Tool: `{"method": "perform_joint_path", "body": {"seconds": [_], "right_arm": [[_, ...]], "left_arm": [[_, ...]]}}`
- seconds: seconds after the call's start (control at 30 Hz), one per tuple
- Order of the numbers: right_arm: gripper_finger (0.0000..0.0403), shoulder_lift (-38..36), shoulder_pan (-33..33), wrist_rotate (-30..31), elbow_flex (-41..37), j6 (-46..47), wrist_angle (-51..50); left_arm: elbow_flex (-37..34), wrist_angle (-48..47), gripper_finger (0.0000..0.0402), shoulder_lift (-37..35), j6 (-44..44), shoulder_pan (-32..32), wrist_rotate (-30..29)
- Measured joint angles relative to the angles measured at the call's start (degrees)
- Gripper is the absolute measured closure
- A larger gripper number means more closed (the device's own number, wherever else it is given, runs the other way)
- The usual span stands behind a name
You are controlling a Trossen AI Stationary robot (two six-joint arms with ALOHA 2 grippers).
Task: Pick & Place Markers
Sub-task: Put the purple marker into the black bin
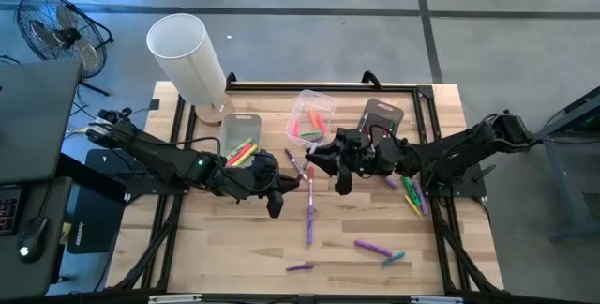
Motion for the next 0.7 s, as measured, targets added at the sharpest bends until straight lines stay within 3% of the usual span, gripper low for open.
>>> {"method": "perform_joint_path", "body": {"seconds": [0.13,0.27,0.5,0.7], "right_arm": [[0.0379,0.0,-0.1,-0.7,0.0,-0.6,0.4],[0.0374,0.0,-0.4,-1.2,0.0,-0.2,0.1],[0.0374,-0.1,-0.7,0.9,0.0,-1.6,-1.8],[0.0376,-3.3,-3.2,3.0,0.0,-0.7,-12.6]], "left_arm": [[-0.1,-0.4,0.0373,0.0,0.8,1.3,1.8],[-0.1,-0.8,0.0351,0.0,1.0,3.1,4.9],[-0.1,-4.4,0.0274,0.0,2.5,7.2,10.0],[0.0,-6.3,0.023,-3.1,8.5,12.1,15.1]]}}
